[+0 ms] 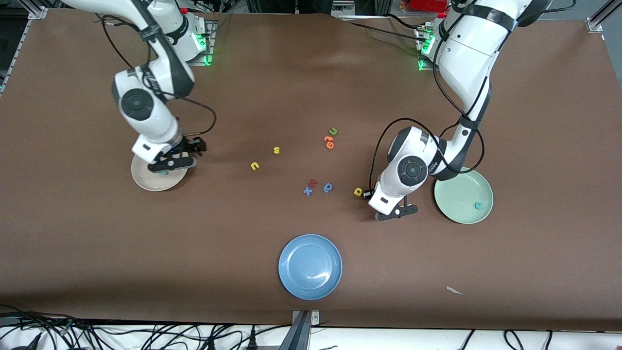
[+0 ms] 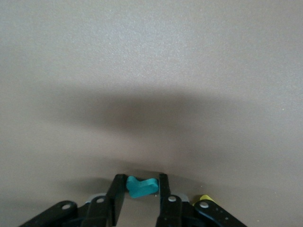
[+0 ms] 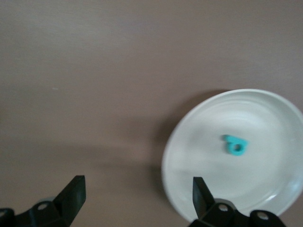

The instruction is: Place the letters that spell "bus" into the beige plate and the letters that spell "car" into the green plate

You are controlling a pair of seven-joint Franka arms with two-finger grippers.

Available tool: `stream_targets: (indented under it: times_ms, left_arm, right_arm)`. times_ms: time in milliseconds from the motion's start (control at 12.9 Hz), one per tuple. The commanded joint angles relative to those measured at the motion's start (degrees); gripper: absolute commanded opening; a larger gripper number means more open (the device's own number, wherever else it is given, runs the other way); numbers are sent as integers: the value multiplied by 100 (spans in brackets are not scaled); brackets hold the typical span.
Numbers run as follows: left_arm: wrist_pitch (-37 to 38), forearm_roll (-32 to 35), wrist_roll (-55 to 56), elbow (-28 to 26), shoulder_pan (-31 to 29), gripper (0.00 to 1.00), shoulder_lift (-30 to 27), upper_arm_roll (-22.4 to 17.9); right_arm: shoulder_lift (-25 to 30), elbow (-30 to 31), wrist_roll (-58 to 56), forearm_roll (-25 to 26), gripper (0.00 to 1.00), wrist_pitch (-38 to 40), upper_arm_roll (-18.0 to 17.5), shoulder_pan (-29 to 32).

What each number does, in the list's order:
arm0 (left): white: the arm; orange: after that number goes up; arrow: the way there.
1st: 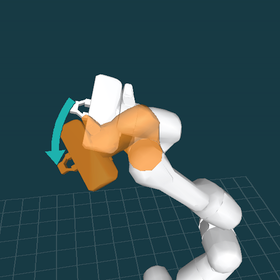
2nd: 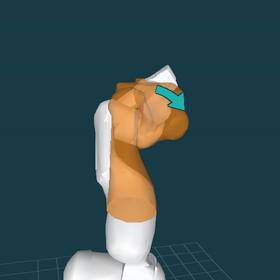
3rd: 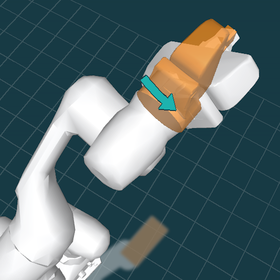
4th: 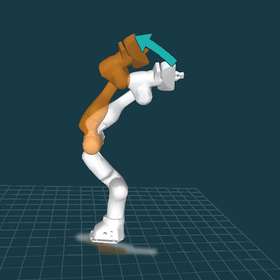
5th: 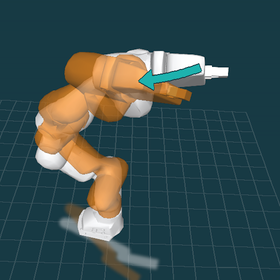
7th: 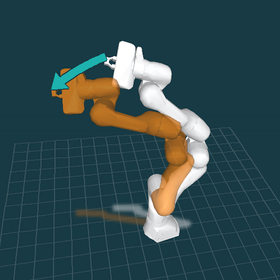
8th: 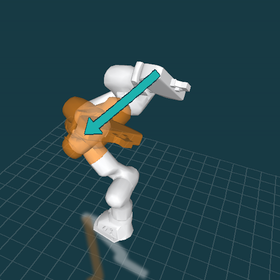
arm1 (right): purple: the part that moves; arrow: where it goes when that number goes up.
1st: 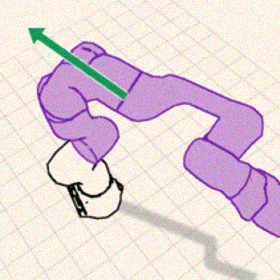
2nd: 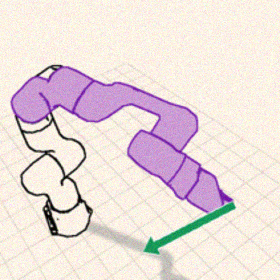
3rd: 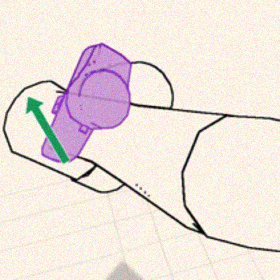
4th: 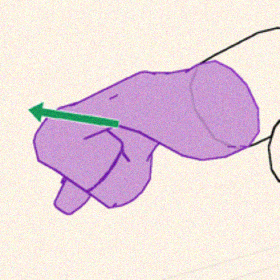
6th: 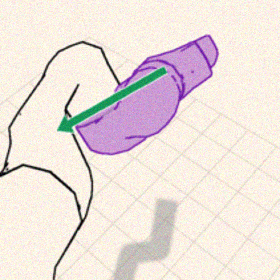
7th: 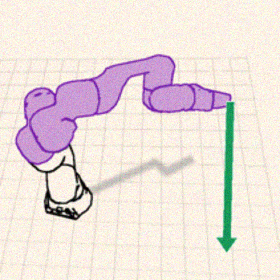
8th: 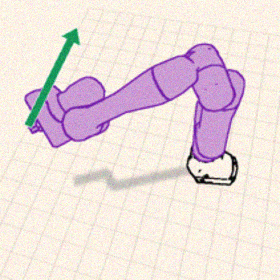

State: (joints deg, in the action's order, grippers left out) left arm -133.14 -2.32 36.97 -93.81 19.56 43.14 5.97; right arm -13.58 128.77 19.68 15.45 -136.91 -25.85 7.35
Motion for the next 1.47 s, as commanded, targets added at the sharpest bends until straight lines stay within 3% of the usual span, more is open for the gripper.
stream_targets:
  times_ms: [0, 310, 542, 697, 929, 1316, 1394]
  left_arm:
    - [-19, 126, 100, 38, 65, 35, 72, -25]
    - [-19, 187, 100, 29, 74, 31, 81, -25]
    - [-19, 240, 91, 38, 65, 28, 72, -25]
    - [-10, 240, 47, 82, 30, 26, 54, -25]
    - [208, 249, -145, 126, -119, 22, -25, -34]
    - [1315, 240, -2364, 135, -1127, 22, -569, -43]
    - [1509, 240, -2979, 135, -1417, 22, -657, -43]
  right_arm:
    - [-408, -403, 929, -95, 100, -29, -69, -460]
    - [-988, -782, 1898, 28, 100, -405, -60, -1085]
    - [-1541, -1150, 2337, 545, 100, -626, -52, -1314]
    - [-1831, -1222, 2733, 1185, 100, -844, -25, -1385]
    - [-2052, -1222, 3006, 1565, 100, -1127, -8, -1394]
    - [-2167, -1222, 3139, 1821, 99, -1259, 36, -1394]
    - [-2167, -1222, 3139, 1856, 91, -1268, 80, -1394]
